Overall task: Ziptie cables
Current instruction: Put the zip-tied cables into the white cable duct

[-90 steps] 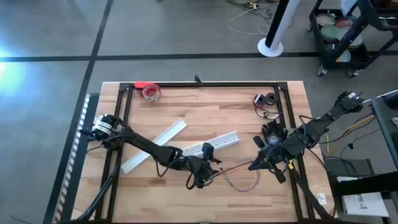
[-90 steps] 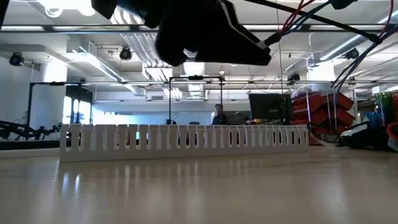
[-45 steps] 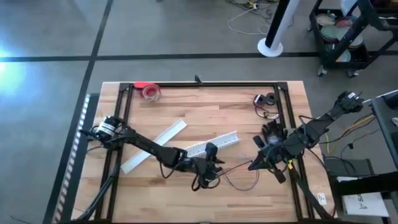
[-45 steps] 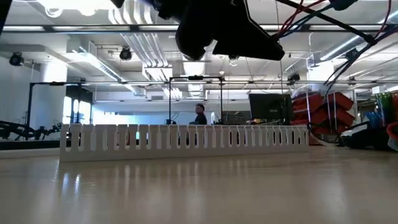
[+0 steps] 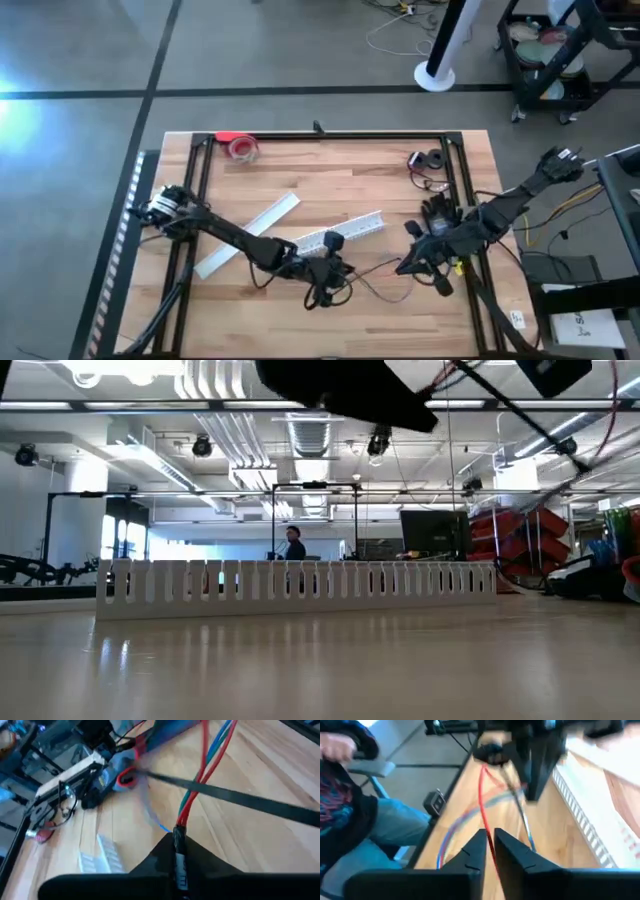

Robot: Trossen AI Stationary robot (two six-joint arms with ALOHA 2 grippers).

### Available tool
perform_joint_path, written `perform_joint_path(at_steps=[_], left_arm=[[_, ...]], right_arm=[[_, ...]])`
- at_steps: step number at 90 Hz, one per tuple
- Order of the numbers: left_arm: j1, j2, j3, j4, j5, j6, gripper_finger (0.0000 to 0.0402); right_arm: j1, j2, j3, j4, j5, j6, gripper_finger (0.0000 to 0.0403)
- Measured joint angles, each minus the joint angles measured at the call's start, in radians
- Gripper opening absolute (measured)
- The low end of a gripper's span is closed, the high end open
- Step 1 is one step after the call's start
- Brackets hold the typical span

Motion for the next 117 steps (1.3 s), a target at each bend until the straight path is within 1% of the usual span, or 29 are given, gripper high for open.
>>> perform_joint_path(at_steps=[15, 21, 27, 33, 40, 42, 48, 58, 67, 84, 89, 100, 106, 117], left_arm=[[-0.007, -0.094, 0.001, -0.212, 0.004, -0.067, 0.0001], [-0.008, -0.139, 0.021, -0.302, 0.003, -0.085, 0.0001], [-0.008, -0.18, 0.042, -0.365, 0.003, -0.096, 0.0001], [-0.007, -0.218, 0.063, -0.389, 0.003, -0.095, 0.0], [-0.003, -0.258, 0.086, -0.402, 0.003, -0.075, 0.0], [-0.002, -0.267, 0.095, -0.408, 0.002, -0.068, 0.0], [-0.002, -0.29, 0.121, -0.43, 0.0, -0.05, 0.0], [-0.002, -0.318, 0.164, -0.452, -0.023, -0.036, 0.0], [-0.002, -0.336, 0.203, -0.467, -0.064, -0.035, 0.0], [-0.002, -0.337, 0.275, -0.494, -0.067, -0.042, 0.0], [-0.002, -0.337, 0.296, -0.505, -0.067, -0.044, 0.0], [-0.002, -0.347, 0.333, -0.567, -0.069, -0.055, 0.0], [-0.005, -0.361, 0.335, -0.578, -0.069, -0.057, 0.0], [-0.008, -0.39, 0.325, -0.584, -0.078, -0.067, 0.0]], right_arm=[[0.0, 0.046, 0.0, 0.0, 0.021, 0.005, 0.0136], [0.0, 0.062, 0.0, 0.004, 0.033, -0.001, 0.0169], [0.0, 0.081, 0.0, 0.008, 0.073, -0.003, 0.0196], [0.0, 0.107, 0.0, 0.043, 0.125, -0.015, 0.0219], [0.0, 0.141, 0.0, 0.107, 0.179, -0.073, 0.0237], [0.0, 0.151, 0.0, 0.133, 0.21, -0.089, 0.024], [0.0, 0.177, 0.0, 0.197, 0.287, -0.154, 0.0243], [-0.008, 0.217, 0.0, 0.272, 0.334, -0.254, 0.024], [-0.031, 0.261, 0.0, 0.332, 0.324, -0.305, 0.0235], [-0.066, 0.37, 0.0, 0.444, 0.3, -0.357, 0.0225], [-0.072, 0.41, 0.0, 0.508, 0.294, -0.375, 0.0222], [-0.074, 0.487, 0.0, 0.639, 0.246, -0.409, 0.0214], [-0.074, 0.529, 0.002, 0.687, 0.268, -0.426, 0.0209], [-0.09, 0.602, 0.043, 0.701, 0.332, -0.432, 0.0194]])
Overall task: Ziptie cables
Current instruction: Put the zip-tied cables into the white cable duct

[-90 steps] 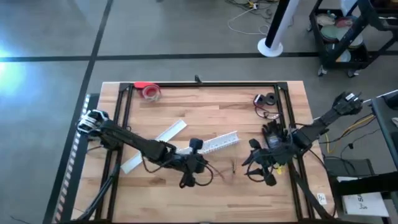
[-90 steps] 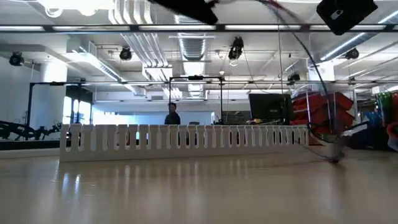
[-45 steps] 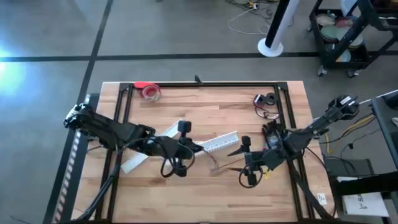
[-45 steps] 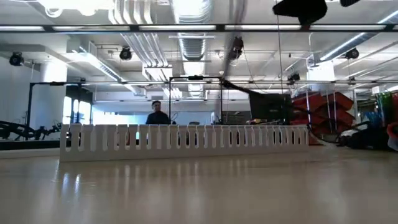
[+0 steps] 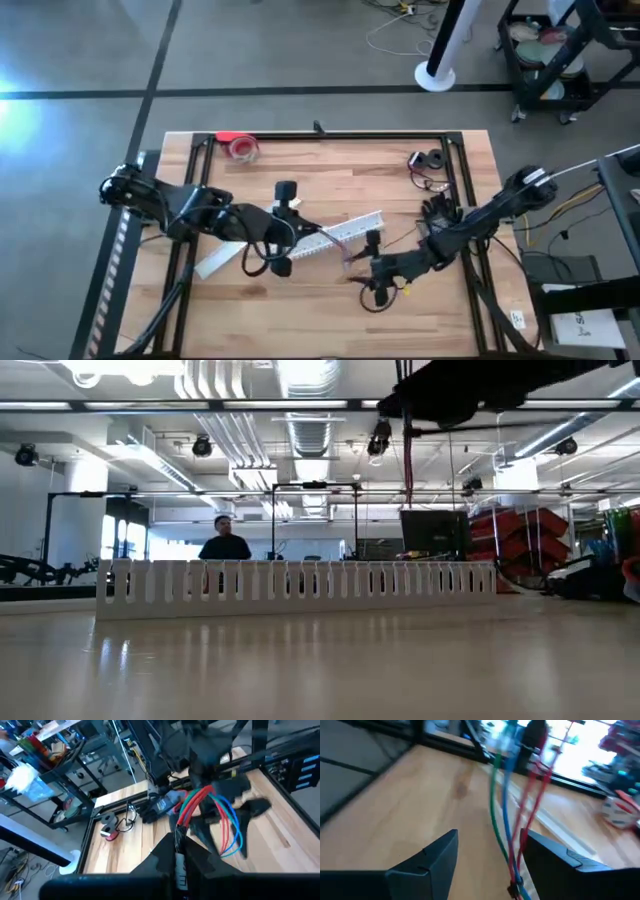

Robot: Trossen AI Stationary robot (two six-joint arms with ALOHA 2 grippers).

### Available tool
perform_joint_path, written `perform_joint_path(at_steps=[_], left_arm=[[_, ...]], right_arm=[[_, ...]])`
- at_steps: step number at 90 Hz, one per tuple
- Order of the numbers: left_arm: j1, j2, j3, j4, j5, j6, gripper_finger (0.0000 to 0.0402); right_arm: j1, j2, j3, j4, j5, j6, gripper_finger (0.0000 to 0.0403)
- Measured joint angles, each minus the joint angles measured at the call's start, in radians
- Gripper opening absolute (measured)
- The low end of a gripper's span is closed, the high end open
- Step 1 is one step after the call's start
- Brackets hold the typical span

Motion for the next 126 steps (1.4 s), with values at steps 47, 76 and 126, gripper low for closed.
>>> perform_joint_path(at_steps=[47, 76, 126], left_arm=[[-0.037, -0.204, -0.186, -0.104, -0.072, -0.19, 0.0], [-0.042, -0.378, -0.537, -0.125, -0.06, -0.432, 0.0], [-0.016, -0.149, -0.849, 0.119, 0.01, -0.6, 0.0]], right_arm=[[-0.049, 0.107, 0.282, -0.505, 0.092, -0.017, 0.0011], [-0.146, 0.068, 0.487, -1.216, 0.161, 0.049, 0.0001], [-0.408, 0.136, 0.391, -1.394, -0.111, 0.03, 0.0001]])
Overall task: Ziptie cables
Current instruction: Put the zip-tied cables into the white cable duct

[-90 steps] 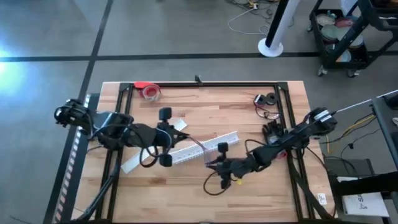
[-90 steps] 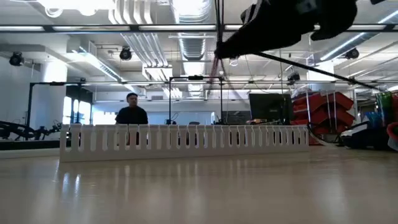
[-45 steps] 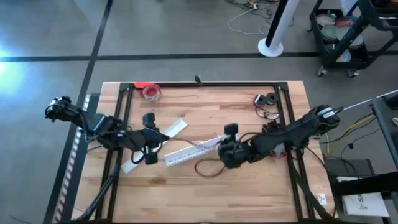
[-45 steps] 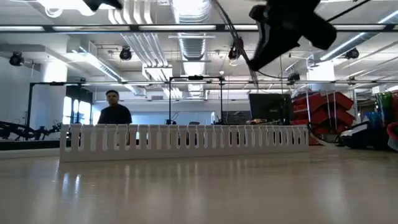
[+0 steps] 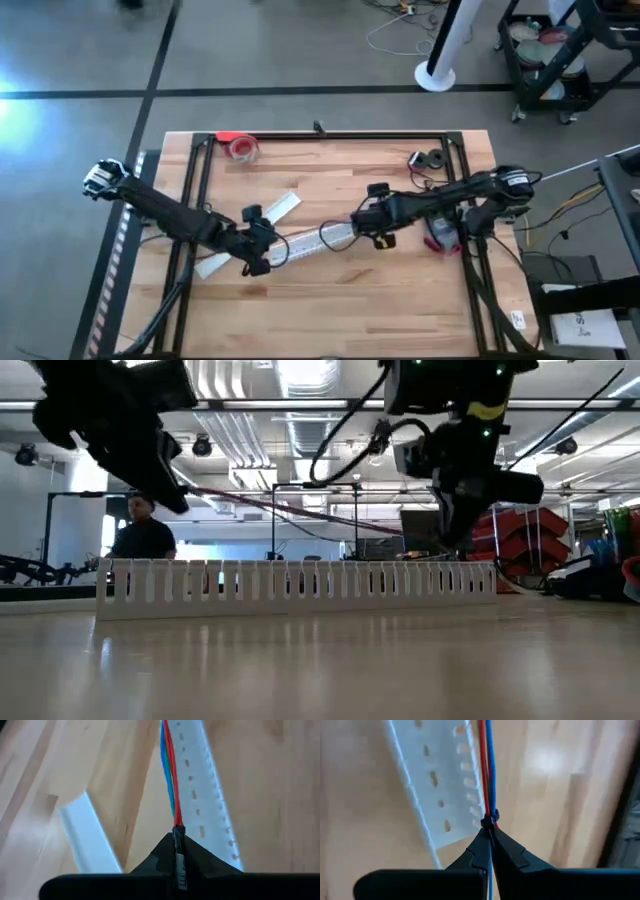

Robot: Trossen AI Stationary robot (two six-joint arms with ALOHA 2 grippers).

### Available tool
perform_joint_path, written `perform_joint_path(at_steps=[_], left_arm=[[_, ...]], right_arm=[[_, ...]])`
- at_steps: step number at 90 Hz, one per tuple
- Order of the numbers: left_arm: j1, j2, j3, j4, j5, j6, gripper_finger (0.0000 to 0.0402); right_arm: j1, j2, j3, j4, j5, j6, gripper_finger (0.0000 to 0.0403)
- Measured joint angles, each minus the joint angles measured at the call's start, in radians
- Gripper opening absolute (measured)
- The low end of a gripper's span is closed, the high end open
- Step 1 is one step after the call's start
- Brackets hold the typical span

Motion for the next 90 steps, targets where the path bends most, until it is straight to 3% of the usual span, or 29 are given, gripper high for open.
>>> perform_joint_path(at_steps=[37, 74, 90], left_arm=[[0.016, 0.186, 0.11, -0.126, 0.064, 0.037, 0.0], [0.013, 0.193, 0.111, -0.111, 0.202, -0.007, 0.0], [0.013, 0.216, 0.11, -0.113, 0.211, -0.012, 0.0007]], right_arm=[[-0.016, 0.031, -0.057, 0.097, -0.055, -0.064, 0.0001], [-0.016, 0.052, -0.05, 0.128, 0.004, -0.131, 0.0], [-0.019, 0.053, -0.052, 0.126, 0.005, -0.159, 0.0]])
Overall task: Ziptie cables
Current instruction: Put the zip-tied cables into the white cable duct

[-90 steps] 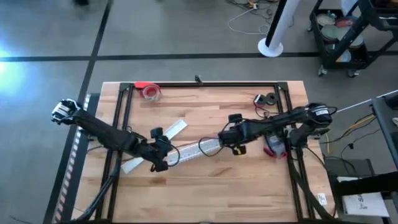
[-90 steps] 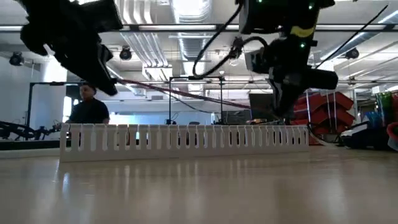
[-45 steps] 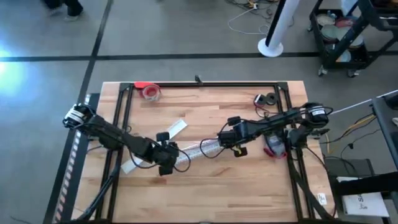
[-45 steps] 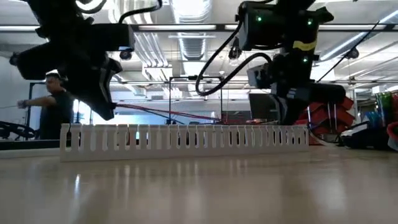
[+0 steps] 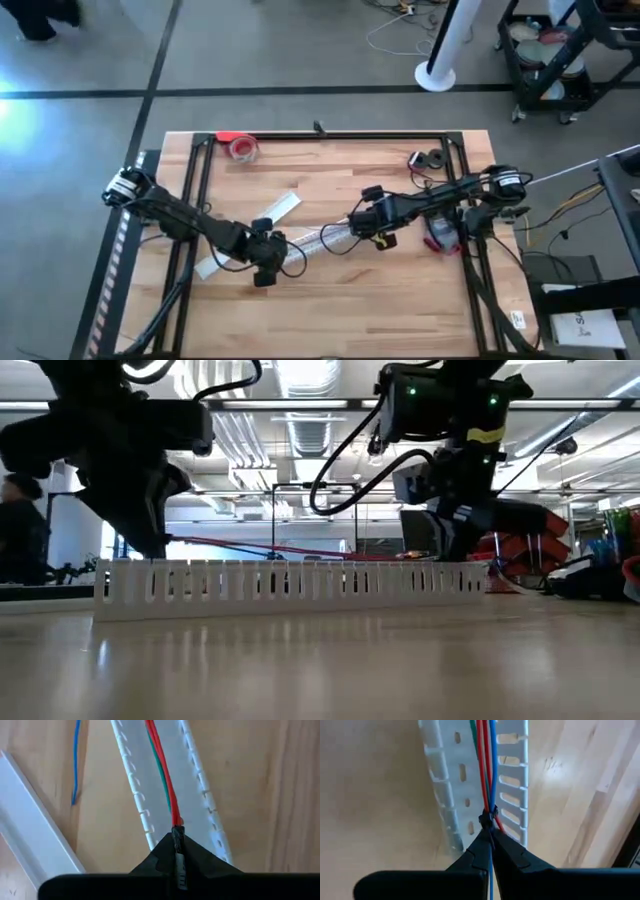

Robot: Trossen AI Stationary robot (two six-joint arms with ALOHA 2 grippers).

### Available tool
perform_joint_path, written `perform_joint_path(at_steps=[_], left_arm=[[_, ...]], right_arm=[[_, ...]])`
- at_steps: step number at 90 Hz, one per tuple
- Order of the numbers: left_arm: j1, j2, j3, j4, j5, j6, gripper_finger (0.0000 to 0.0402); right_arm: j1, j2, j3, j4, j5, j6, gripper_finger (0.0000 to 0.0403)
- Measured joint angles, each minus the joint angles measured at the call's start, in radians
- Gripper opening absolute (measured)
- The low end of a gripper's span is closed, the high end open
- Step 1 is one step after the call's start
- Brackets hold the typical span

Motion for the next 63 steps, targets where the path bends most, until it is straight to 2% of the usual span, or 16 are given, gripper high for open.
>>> perform_joint_path(at_steps=[19, 31, 44, 52, 58, 63], left_arm=[[0.0, 0.037, 0.0, 0.008, 0.033, -0.061, 0.0044], [0.0, 0.034, 0.0, 0.005, 0.084, -0.082, 0.0092], [0.0, -0.03, 0.0, -0.005, 0.108, -0.062, 0.0148], [0.001, -0.085, -0.006, 0.042, -0.013, -0.012, 0.0175], [0.017, -0.119, -0.02, 0.138, -0.138, 0.046, 0.0189], [0.05, -0.137, -0.04, 0.226, -0.188, 0.096, 0.0195]], right_arm=[[0.0, 0.0, -0.001, -0.001, 0.0, 0.001, 0.0], [0.0, 0.0, 0.0, 0.0, 0.0, 0.003, 0.0], [0.003, 0.0, 0.001, 0.001, 0.0, 0.001, 0.0], [0.004, 0.0, 0.001, 0.001, 0.0, 0.0, 0.0], [0.004, 0.0, 0.001, 0.002, 0.001, 0.0, 0.0], [0.005, 0.0, 0.001, 0.002, 0.0, 0.0, 0.0]])
